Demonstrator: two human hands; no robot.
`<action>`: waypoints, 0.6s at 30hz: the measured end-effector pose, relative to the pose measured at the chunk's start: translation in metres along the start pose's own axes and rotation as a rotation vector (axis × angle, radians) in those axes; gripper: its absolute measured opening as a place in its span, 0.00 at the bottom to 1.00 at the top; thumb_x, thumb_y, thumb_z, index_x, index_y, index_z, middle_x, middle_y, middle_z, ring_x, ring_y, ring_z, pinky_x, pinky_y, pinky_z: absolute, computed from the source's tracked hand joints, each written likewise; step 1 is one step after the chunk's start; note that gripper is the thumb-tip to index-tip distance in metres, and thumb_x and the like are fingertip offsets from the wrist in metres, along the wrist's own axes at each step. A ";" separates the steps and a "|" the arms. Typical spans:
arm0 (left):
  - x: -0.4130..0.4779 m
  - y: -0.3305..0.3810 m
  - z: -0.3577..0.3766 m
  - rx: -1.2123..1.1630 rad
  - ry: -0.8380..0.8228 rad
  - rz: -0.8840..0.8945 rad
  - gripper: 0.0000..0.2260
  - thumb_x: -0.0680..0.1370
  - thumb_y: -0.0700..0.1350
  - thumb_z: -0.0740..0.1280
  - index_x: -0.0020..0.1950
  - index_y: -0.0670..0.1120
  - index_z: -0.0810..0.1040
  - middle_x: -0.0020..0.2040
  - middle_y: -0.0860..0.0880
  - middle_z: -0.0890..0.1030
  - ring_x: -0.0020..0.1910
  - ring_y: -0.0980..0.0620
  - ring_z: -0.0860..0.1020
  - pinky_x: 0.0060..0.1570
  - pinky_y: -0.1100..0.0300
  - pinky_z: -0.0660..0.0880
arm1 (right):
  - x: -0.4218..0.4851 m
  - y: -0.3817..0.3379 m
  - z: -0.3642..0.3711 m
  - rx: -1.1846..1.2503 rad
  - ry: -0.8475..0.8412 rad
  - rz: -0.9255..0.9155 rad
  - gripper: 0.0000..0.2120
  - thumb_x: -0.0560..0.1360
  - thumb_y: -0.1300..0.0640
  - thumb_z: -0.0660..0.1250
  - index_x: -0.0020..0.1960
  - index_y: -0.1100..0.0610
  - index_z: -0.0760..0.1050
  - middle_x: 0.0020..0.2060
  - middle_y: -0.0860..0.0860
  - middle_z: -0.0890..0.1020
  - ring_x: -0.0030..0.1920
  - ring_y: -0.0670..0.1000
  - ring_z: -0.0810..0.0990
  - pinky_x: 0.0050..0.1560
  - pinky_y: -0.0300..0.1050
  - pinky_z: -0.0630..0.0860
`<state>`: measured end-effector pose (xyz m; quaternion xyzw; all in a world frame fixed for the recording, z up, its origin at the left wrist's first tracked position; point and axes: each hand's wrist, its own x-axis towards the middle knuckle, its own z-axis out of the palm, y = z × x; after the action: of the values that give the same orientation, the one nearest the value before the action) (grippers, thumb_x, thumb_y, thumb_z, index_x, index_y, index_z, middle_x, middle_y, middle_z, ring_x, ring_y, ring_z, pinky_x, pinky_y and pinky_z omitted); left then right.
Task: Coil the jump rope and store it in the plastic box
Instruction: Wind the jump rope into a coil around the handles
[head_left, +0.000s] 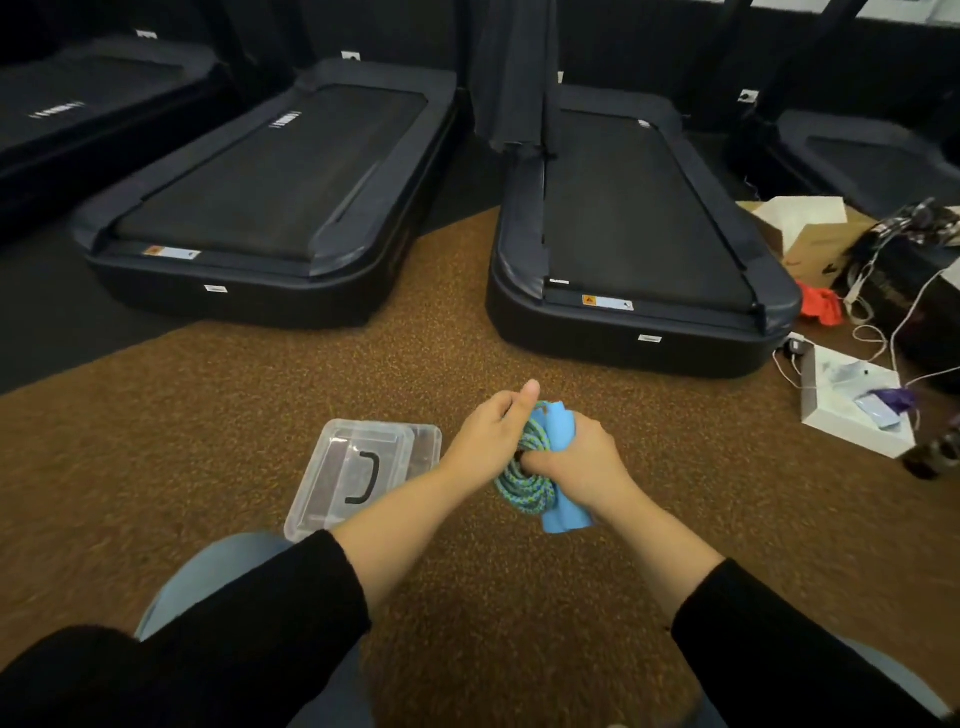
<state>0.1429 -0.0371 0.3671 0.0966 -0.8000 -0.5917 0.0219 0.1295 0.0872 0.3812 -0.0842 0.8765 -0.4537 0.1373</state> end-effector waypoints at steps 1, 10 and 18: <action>0.003 -0.004 -0.002 -0.031 -0.007 -0.018 0.23 0.80 0.59 0.54 0.49 0.42 0.80 0.48 0.44 0.82 0.52 0.47 0.79 0.58 0.51 0.73 | 0.003 0.001 0.002 0.016 0.001 0.006 0.09 0.61 0.58 0.73 0.38 0.54 0.74 0.33 0.49 0.79 0.36 0.49 0.77 0.37 0.42 0.73; 0.027 -0.037 -0.025 -0.180 -0.008 -0.215 0.28 0.80 0.61 0.46 0.56 0.45 0.80 0.50 0.49 0.81 0.50 0.52 0.78 0.58 0.54 0.72 | 0.038 0.022 0.033 0.137 -0.058 0.084 0.27 0.49 0.47 0.71 0.46 0.56 0.78 0.42 0.55 0.85 0.45 0.56 0.84 0.48 0.58 0.81; 0.056 -0.123 -0.018 -0.639 0.103 -0.667 0.24 0.79 0.64 0.47 0.45 0.50 0.76 0.44 0.51 0.77 0.39 0.54 0.73 0.42 0.60 0.67 | 0.072 0.053 0.053 0.222 -0.090 0.187 0.26 0.48 0.49 0.72 0.44 0.55 0.78 0.45 0.57 0.85 0.47 0.59 0.84 0.49 0.62 0.80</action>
<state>0.1062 -0.0989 0.2515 0.3662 -0.5008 -0.7777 -0.1015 0.0771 0.0570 0.2970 -0.0069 0.8178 -0.5290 0.2266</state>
